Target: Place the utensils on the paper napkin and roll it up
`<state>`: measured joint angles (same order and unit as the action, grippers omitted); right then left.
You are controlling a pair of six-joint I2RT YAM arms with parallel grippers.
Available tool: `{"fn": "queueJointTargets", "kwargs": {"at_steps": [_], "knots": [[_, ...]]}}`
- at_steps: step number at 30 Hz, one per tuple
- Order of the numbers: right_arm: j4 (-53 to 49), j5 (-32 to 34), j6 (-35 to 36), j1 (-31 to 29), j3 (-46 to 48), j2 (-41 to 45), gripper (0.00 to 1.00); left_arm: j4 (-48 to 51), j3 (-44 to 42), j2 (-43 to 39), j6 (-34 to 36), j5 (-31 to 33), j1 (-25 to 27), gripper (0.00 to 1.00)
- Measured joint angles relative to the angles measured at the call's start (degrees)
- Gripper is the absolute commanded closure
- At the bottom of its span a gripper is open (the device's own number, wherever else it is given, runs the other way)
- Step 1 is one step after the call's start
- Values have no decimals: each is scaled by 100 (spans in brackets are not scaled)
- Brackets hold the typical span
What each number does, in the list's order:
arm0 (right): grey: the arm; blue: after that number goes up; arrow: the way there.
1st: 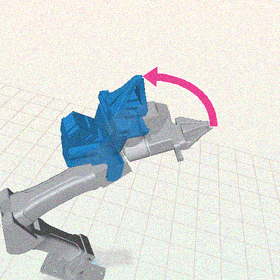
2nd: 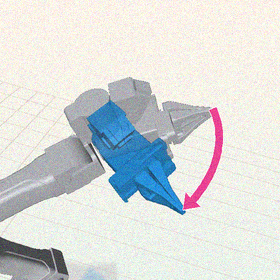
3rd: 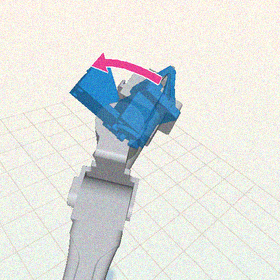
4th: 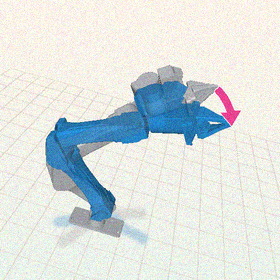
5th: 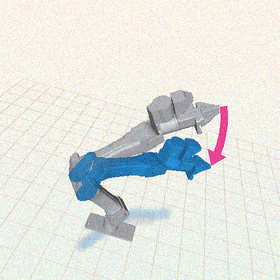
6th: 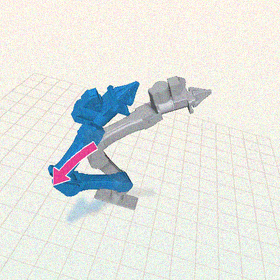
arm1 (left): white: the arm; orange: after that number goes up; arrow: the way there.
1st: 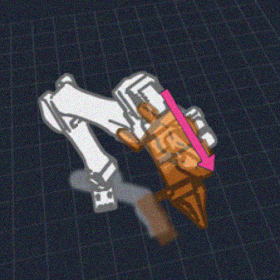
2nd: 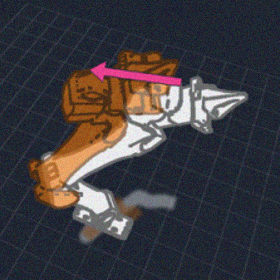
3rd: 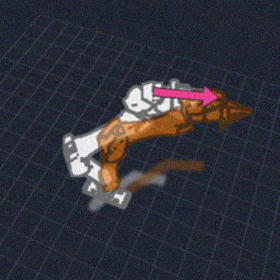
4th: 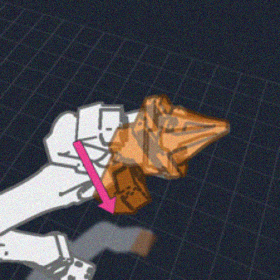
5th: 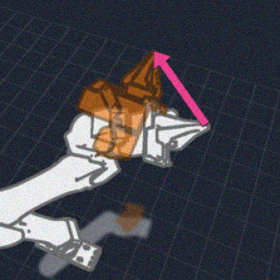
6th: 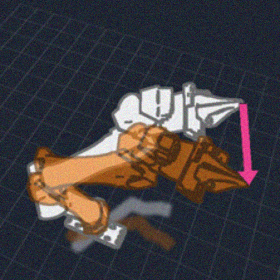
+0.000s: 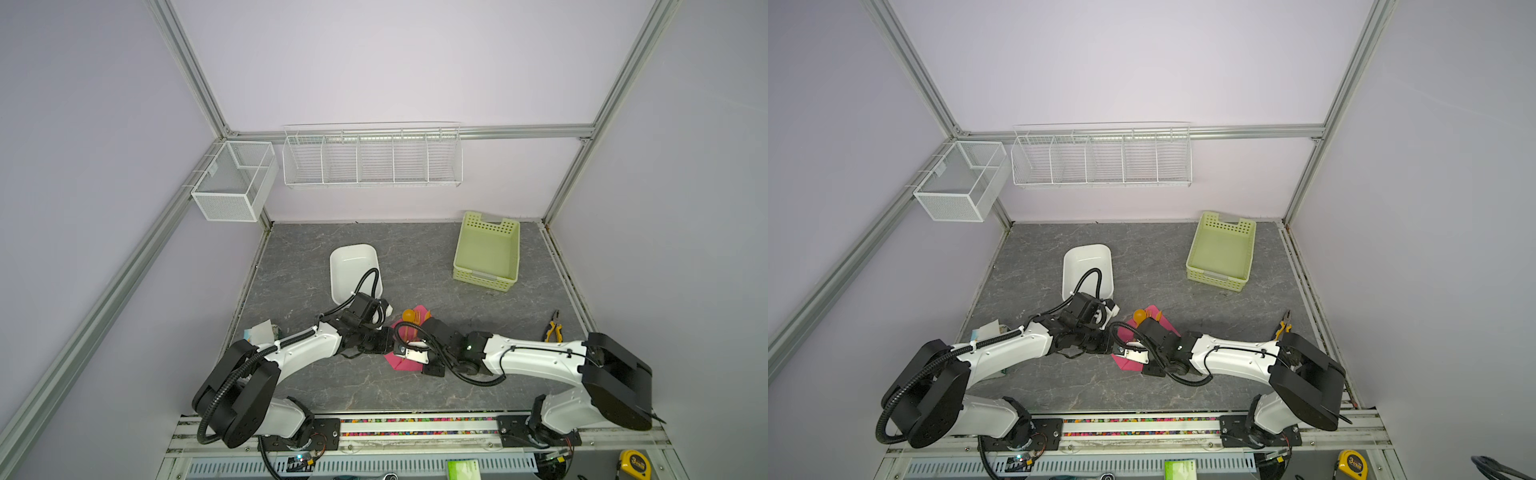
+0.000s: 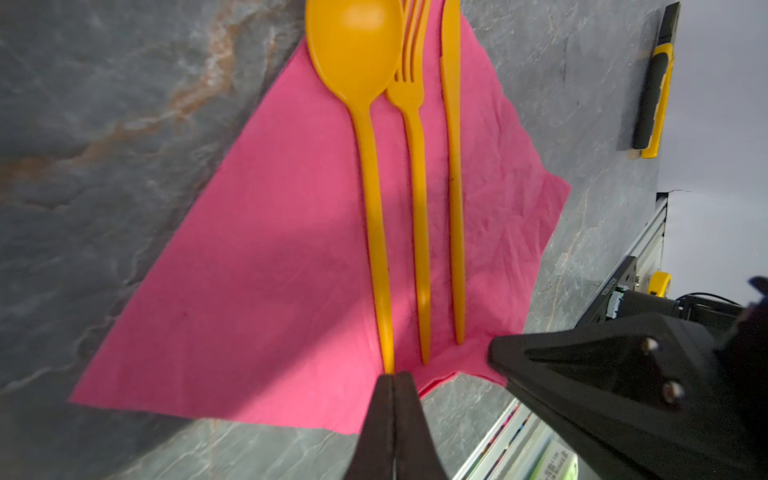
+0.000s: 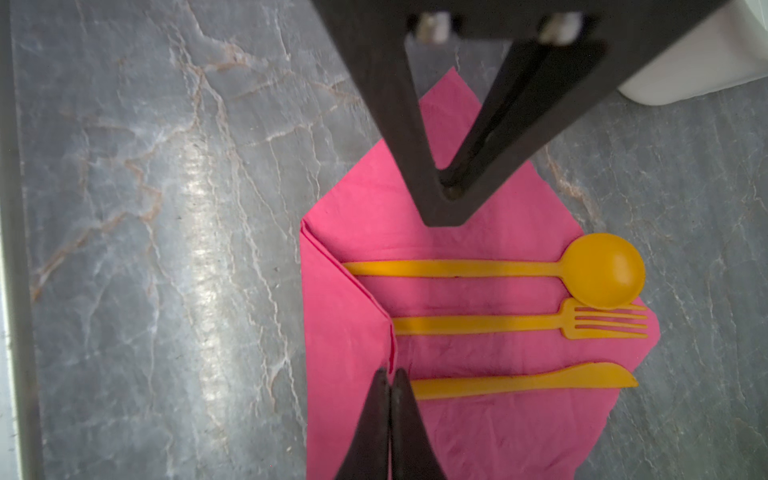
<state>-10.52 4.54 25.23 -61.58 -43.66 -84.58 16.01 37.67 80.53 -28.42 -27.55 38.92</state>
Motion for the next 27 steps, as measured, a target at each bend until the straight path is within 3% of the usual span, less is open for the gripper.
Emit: {"fn": "queueJointTargets", "kwargs": {"at_steps": [27], "knots": [[-203,212,-254,7,48,-7,93,201,-90,240,125,72,0,100]]}}
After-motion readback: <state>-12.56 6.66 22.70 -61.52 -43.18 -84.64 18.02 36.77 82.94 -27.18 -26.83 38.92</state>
